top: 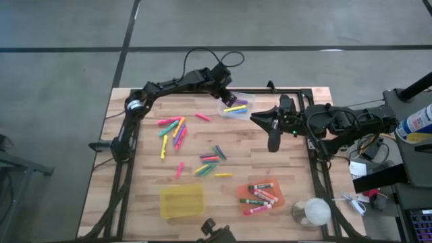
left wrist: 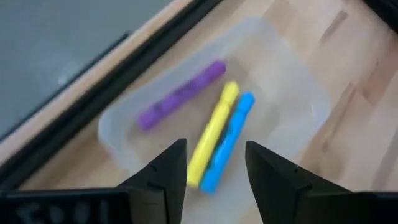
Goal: Pick & Place Markers
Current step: Put the bottom pink highlighter pen into the transparent bin
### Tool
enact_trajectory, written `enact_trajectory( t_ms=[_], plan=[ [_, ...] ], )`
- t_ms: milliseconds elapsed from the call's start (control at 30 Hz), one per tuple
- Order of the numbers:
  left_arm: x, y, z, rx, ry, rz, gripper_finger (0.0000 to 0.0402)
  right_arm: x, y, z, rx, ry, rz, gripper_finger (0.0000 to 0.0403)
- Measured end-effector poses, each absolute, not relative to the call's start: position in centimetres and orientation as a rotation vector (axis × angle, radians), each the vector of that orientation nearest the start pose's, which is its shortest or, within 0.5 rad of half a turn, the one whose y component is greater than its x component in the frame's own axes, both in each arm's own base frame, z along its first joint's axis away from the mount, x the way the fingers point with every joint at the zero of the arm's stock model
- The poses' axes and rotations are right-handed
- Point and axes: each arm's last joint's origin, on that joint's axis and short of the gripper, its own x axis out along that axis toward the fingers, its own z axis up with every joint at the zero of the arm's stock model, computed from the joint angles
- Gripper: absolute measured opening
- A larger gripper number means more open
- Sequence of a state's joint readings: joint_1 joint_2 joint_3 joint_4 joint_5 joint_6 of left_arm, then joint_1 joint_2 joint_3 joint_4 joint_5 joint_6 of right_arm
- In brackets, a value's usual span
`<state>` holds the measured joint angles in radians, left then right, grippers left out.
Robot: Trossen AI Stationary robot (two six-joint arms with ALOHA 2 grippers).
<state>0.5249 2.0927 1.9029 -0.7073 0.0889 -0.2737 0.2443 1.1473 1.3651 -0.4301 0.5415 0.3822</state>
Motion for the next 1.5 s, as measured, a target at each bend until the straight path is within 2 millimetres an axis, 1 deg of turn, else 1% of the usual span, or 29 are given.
enact_trajectory(
  t_ms=[167,267,333,400,500,600,667,733,867,1033,1200,1267,1367,1500],
  plan=[
    [38.0,21.3,27.7,-0.638,0.986,0.581,0.0156,22.5,4.1,43.6,0.293,0.143,-0.331,0.0057],
    [36.9,20.2,27.7,-0.658,1.111,0.603,0.0156,22.5,4.1,43.6,0.286,0.145,-0.331,0.0057],
    [36.4,19.4,27.7,-0.639,1.180,0.642,0.0156,22.5,4.1,43.6,0.277,0.146,-0.330,0.0057],
    [36.0,18.6,27.3,-0.623,1.264,0.664,0.0156,22.5,4.1,43.6,0.274,0.147,-0.330,0.0057],
    [36.1,17.5,26.5,-0.608,1.316,0.670,0.0156,22.5,4.1,43.5,0.272,0.147,-0.330,0.0057],
    [35.6,16.1,25.4,-0.633,1.407,0.674,0.0156,22.5,4.1,43.5,0.270,0.148,-0.330,0.0057],
    [35.3,15.1,25.1,-0.617,1.437,0.672,0.0156,22.5,4.1,43.6,0.270,0.147,-0.329,0.0057],
    [34.7,14.2,25.0,-0.621,1.424,0.683,0.0156,22.5,4.1,43.6,0.270,0.147,-0.328,0.0057],
    [33.3,12.7,25.0,-0.691,1.322,0.700,0.0156,22.5,4.1,43.6,0.264,0.148,-0.326,0.0057],
    [30.0,10.6,25.1,-0.786,1.209,0.752,0.0156,22.5,4.1,43.6,0.252,0.149,-0.325,0.0057],
    [26.7,9.0,24.3,-0.871,1.142,0.798,0.0156,22.5,4.1,43.6,0.249,0.149,-0.325,0.0057],
    [25.7,8.5,23.8,-0.914,1.127,0.805,0.0156,22.5,4.1,43.6,0.249,0.150,-0.325,0.0057],
    [24.7,8.0,23.2,-0.948,1.104,0.800,0.0156,22.5,4.1,43.6,0.249,0.150,-0.325,0.0057],
    [24.5,7.5,23.3,-0.949,1.069,0.769,0.0156,22.5,4.1,43.5,0.250,0.153,-0.326,0.0057]
  ],
)
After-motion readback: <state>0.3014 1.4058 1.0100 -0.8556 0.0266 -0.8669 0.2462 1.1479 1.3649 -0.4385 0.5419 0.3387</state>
